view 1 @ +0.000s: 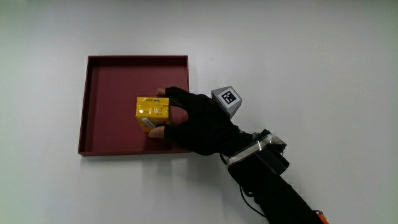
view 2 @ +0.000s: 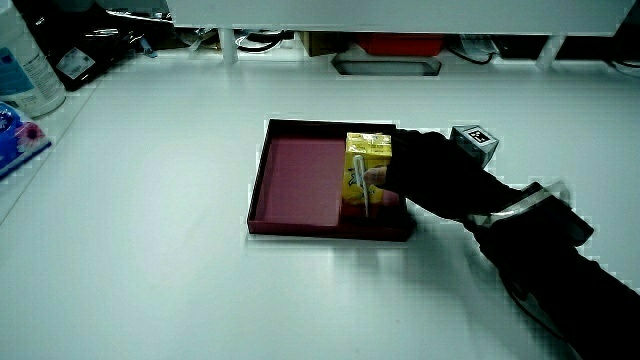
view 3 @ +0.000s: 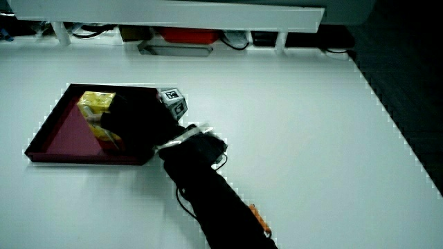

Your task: Pick ice redtea

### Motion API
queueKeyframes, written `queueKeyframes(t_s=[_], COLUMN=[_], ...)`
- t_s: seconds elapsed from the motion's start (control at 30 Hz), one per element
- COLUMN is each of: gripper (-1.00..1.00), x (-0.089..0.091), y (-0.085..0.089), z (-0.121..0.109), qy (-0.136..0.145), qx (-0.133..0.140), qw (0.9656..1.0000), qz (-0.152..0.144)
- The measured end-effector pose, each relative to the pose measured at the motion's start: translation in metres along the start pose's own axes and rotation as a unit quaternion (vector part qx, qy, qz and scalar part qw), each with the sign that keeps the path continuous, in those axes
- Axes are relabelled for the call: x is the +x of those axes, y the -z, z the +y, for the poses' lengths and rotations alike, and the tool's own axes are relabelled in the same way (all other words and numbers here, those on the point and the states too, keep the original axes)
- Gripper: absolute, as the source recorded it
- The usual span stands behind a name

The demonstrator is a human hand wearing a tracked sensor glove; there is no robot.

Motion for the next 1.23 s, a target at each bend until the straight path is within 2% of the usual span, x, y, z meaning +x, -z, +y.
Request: queueKeyframes(t_s=[0.07,0.1,0.23,0.47,0.7,0.77,1.03,1.2,1.23], gripper=[0.56,0.59,0.74,1.0,1.0,1.0,1.0,1.0,1.0], x=[0.002,0.002,0.007,0.005,0.006,0.0,-0.041,-0.054,-0.054], y=[-0.001,0.0,0.0,0.001,0.0,-0.001,0.001,0.009,0.011], z=[-0.001,-0.001,-0.001,-0.003,-0.006,-0.008,-0.021,-0.031,-0.033], qy=[-0.002,-0.008,-0.008,-0.019,-0.032,-0.038,-0.083,-0.118,-0.116], qx=[0.014,0.017,0.018,0.033,0.039,0.037,0.014,-0.011,-0.019], qw=[0.9999,0.9998,0.9995,0.9991,0.9981,0.9973,0.9957,0.9925,0.9926], qz=[-0.001,0.008,0.025,0.021,0.036,0.051,0.04,0.032,0.032])
